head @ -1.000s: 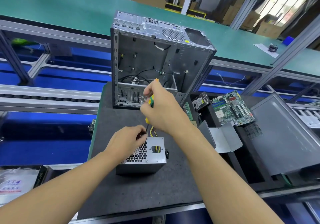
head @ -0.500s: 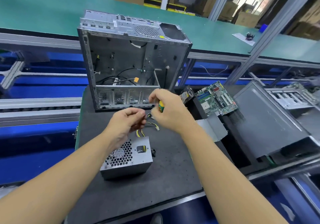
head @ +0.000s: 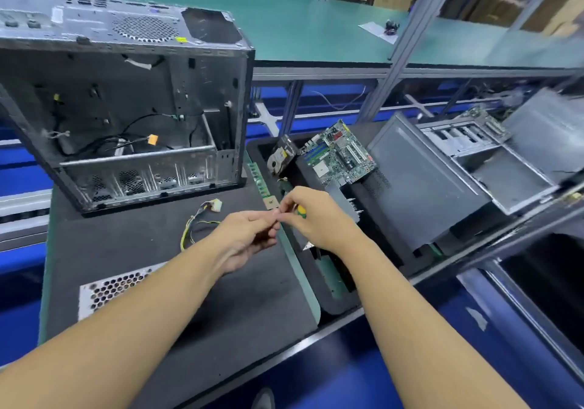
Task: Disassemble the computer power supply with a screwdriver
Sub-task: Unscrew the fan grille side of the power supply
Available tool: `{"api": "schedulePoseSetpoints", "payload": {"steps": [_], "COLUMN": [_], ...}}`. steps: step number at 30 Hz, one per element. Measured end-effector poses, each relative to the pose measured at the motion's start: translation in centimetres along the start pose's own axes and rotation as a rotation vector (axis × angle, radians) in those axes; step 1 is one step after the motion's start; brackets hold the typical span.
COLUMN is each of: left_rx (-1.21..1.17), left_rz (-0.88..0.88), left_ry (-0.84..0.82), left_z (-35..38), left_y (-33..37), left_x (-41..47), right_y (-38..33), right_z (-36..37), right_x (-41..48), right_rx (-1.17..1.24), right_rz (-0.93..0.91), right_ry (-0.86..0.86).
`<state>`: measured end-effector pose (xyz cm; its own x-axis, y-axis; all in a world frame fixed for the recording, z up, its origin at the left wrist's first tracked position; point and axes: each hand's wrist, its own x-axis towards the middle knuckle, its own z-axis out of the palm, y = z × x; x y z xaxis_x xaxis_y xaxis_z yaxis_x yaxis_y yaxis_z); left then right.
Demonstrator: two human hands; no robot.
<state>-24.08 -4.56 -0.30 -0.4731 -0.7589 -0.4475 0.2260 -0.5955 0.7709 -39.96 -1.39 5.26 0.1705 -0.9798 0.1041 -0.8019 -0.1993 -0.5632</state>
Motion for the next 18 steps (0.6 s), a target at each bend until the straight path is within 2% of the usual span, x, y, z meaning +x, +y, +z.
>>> {"api": "schedulePoseSetpoints", "payload": {"steps": [4,11,16,18], "left_rx": [0.002,0.396,0.506,0.546], "left_rz": [-0.062,-0.084,-0.072,-0.044], "left_ry": [0.016,0.107,0.148,0.163], "left_z": [3.7,5.5,5.4,5.3], "left_y": [-1.9,-5.0,-5.6,-5.2], "left_x": [2.6,5.6,6.0,6.0], "right_y": [4.3,12.4,15.6,15.8], "right_z": [-1.8,-1.1,-0.2,-0.1], "right_x": [-0.9,-2.7,-3.1,-3.0], "right_rx": [-0.078,-0.268,-0.324,-0.306], "right_rz": [0.130,0.355,0.440,0.459], "right_ry": [-0.057,-0.285,-0.443,-0.457]}}
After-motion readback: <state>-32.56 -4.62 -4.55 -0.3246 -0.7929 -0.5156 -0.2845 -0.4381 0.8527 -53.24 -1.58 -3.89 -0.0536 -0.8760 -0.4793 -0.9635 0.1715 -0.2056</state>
